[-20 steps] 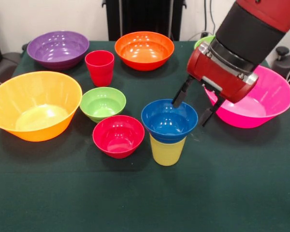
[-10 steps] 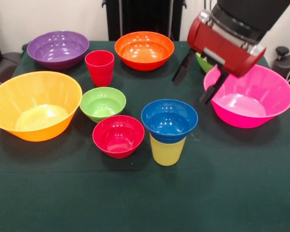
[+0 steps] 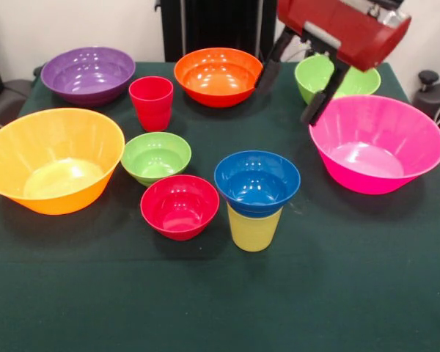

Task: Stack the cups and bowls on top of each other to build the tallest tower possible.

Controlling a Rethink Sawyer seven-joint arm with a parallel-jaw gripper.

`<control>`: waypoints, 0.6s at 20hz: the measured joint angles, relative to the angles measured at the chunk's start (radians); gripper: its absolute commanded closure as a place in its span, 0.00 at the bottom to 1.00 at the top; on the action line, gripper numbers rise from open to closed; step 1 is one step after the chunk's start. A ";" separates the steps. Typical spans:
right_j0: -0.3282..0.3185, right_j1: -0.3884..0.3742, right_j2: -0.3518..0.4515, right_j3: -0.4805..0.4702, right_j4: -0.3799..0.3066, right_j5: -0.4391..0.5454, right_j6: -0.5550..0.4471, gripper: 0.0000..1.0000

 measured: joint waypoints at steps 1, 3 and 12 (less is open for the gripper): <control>-0.003 -0.007 0.001 0.001 -0.001 0.000 0.000 0.00; -0.007 -0.027 0.004 0.013 -0.004 0.000 0.000 0.00; -0.005 -0.148 0.038 0.195 -0.049 -0.026 0.000 0.00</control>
